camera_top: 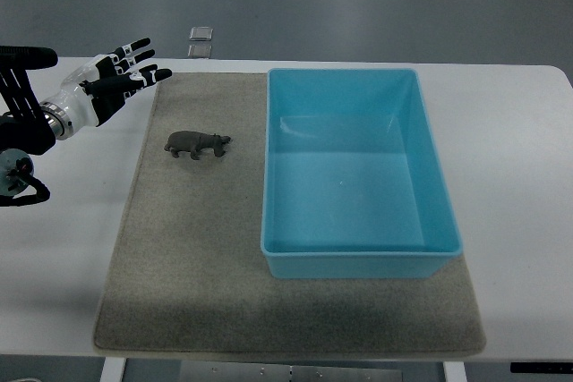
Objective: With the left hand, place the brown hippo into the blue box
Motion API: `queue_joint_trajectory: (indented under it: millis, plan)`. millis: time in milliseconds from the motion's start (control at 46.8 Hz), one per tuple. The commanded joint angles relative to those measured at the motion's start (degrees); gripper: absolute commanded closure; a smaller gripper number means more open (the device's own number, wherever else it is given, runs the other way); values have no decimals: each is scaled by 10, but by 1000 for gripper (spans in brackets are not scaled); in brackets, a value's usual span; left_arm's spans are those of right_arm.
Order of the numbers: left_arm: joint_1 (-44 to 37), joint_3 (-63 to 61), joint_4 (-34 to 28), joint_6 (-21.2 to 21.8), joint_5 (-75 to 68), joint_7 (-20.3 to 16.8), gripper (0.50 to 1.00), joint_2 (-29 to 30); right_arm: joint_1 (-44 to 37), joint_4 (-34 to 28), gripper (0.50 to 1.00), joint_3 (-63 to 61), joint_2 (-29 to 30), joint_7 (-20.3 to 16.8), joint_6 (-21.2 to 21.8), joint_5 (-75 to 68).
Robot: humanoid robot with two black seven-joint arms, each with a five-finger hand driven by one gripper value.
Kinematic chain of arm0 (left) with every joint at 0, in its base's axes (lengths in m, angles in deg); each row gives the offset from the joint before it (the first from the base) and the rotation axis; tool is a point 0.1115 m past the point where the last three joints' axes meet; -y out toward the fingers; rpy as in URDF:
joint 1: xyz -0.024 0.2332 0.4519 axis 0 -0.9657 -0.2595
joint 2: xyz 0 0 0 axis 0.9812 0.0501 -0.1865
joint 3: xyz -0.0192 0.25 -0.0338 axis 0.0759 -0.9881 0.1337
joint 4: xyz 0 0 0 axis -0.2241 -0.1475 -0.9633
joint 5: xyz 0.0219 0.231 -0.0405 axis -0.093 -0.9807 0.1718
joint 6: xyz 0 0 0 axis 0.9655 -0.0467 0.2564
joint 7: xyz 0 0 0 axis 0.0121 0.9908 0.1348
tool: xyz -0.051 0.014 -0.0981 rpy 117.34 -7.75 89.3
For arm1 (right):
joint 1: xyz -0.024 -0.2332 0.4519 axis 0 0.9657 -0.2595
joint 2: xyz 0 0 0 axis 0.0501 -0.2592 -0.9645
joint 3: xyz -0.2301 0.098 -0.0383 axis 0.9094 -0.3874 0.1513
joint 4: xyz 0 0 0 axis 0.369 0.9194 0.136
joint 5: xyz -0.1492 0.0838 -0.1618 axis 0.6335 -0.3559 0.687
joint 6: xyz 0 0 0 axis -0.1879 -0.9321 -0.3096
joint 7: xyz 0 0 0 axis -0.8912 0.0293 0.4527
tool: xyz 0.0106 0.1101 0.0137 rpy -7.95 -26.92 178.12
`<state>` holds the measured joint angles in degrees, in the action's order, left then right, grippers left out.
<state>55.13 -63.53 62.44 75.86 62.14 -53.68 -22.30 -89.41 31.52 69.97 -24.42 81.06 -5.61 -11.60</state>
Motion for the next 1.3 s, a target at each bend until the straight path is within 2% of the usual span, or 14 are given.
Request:
queue_joint_trajectory:
  millis: [0,535,1283]
  plan:
    - [1,0,-1,0,-1,-1,501,-4,0,0,564,0,0,0,0,0]
    - [4,2,-34,-10,1,-1,501,-21,0,0,564,0,0,0,0,0]
    - [11,23,-40,-11,0,-5,501,-22,0,0,564,0,0,0,0,1]
